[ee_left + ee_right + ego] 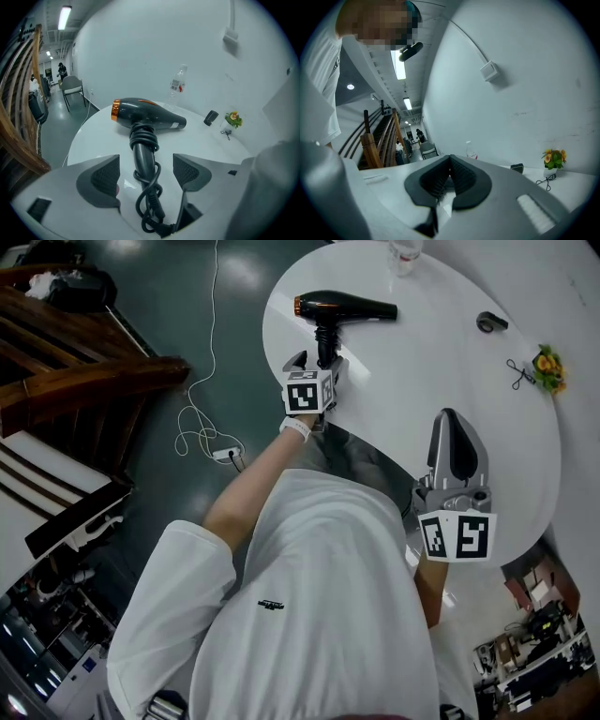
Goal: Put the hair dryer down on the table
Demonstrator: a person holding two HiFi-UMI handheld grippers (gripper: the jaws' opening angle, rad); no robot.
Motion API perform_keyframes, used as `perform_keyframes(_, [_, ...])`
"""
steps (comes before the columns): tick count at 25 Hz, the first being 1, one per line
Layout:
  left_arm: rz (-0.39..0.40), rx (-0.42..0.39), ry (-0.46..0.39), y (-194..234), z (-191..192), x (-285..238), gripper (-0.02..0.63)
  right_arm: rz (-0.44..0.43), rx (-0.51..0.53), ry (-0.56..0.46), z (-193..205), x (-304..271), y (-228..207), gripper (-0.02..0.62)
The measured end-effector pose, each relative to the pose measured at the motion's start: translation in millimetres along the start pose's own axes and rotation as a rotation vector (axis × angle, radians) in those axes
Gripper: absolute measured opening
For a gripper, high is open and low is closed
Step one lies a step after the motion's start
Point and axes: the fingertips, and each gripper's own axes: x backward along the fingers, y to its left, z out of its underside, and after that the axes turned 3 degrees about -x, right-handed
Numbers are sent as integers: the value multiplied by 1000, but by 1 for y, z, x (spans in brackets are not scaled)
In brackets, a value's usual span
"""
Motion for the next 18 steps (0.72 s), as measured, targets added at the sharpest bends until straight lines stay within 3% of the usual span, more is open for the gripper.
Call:
perform_keyframes(10, [50,2,-39,-13,19,62,330,-83,30,-20,0,12,28,11])
perform_keyframes(12, [49,14,-56,-12,22,77,256,-102,39,-22,-1,13,36,11])
perform_keyframes(15, [43,11,-93,-11,24,103,217,-130,52,-24,-1,14,49,11])
perform_keyframes(18, [-16,7,-154,-4,23,129,48,-150,63,-28,-2,15,57,11])
